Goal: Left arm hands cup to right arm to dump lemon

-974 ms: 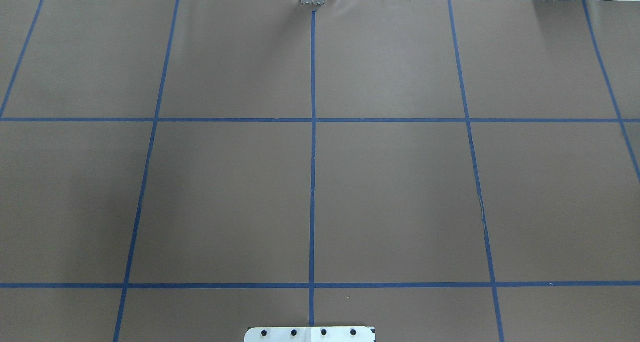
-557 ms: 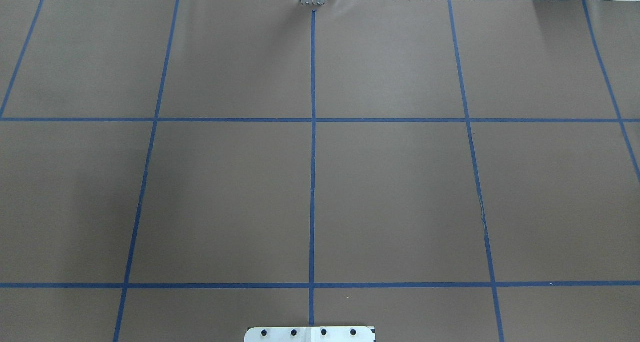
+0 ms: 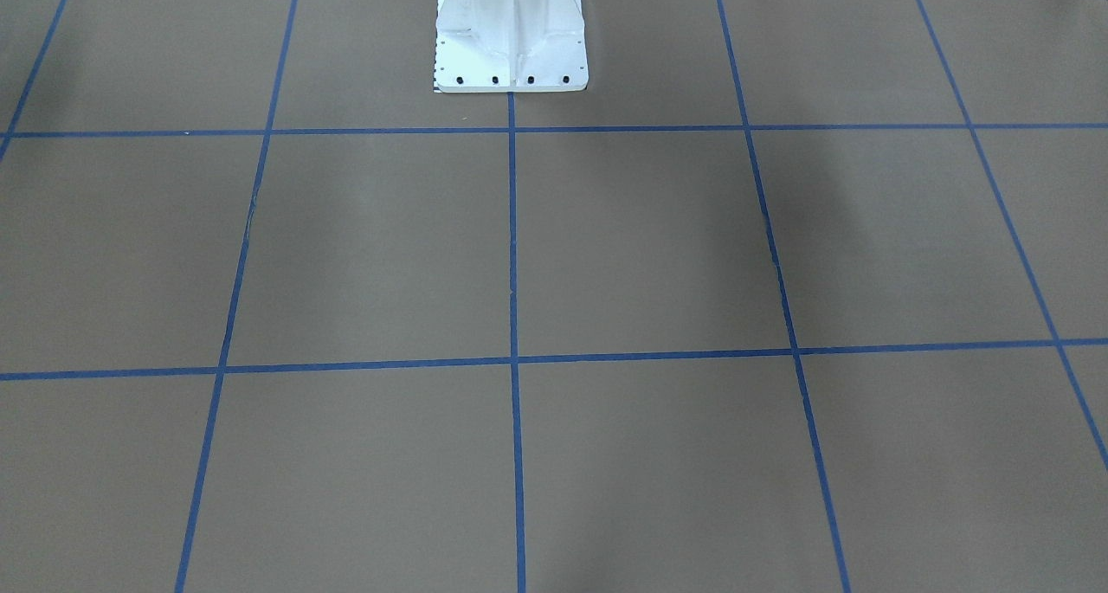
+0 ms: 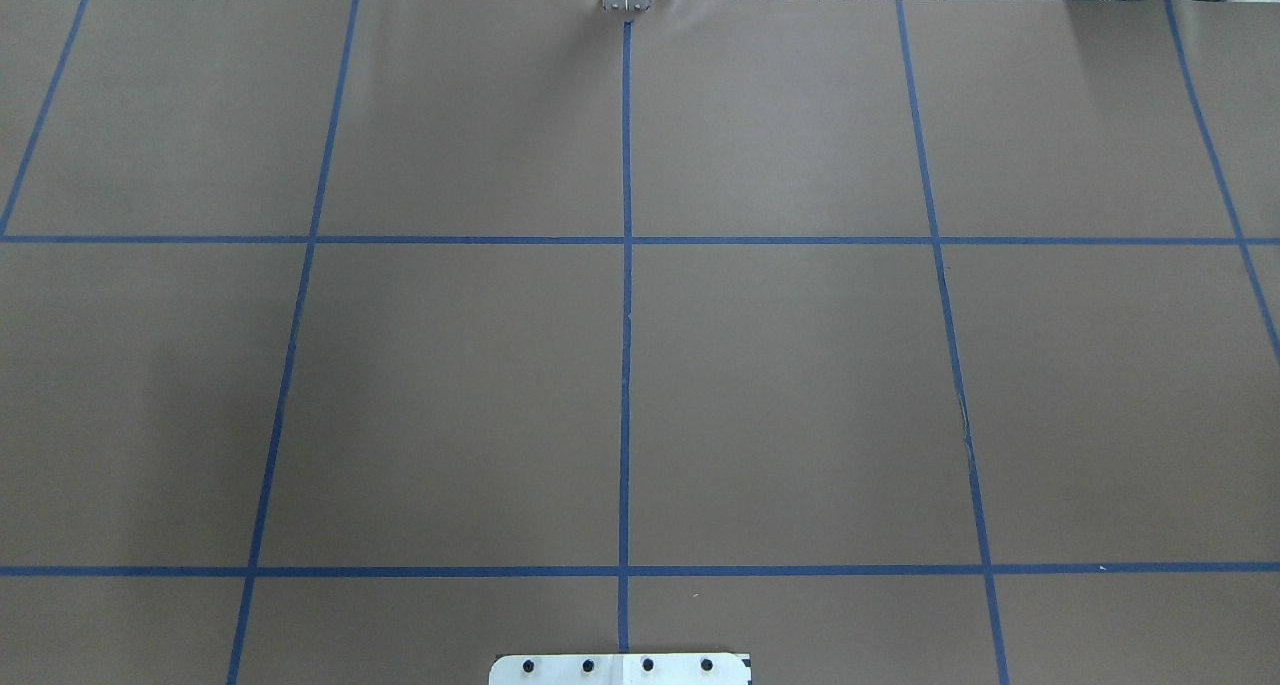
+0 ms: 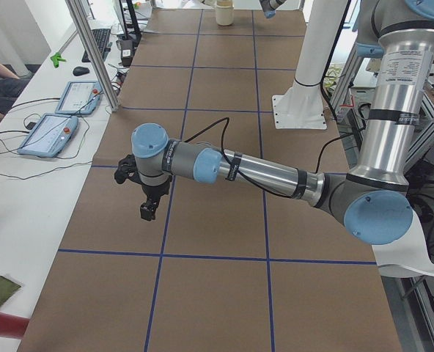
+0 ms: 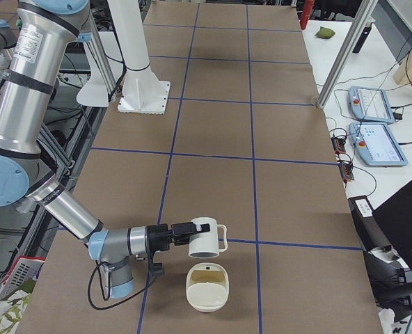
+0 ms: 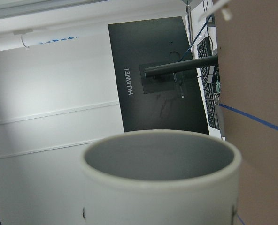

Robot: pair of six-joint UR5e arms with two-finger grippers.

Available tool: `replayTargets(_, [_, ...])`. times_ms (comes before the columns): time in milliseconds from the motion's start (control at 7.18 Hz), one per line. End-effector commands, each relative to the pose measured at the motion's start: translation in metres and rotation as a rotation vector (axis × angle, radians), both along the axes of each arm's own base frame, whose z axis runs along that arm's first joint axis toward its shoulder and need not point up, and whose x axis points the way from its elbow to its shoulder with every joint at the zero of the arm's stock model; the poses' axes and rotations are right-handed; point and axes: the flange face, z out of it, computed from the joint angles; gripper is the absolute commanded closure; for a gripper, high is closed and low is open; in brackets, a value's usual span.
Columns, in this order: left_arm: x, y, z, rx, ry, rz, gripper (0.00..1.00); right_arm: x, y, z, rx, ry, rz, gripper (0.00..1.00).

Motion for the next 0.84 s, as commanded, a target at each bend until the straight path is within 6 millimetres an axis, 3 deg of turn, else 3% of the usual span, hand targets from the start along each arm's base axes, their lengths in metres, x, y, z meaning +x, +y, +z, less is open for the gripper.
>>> replayTargets(0, [-0.001,0.001,-0.007,0.013,-0.001,-0.001,0.0,0.008,-0.004,0.003,-0.016,-0.159,0.023,1.0])
replayTargets(696, [-0.001,0.002,-0.012,0.016,0.0,-0.008,0.0,0.011,-0.003,0.018,-0.06,-0.236,0.029,1.0])
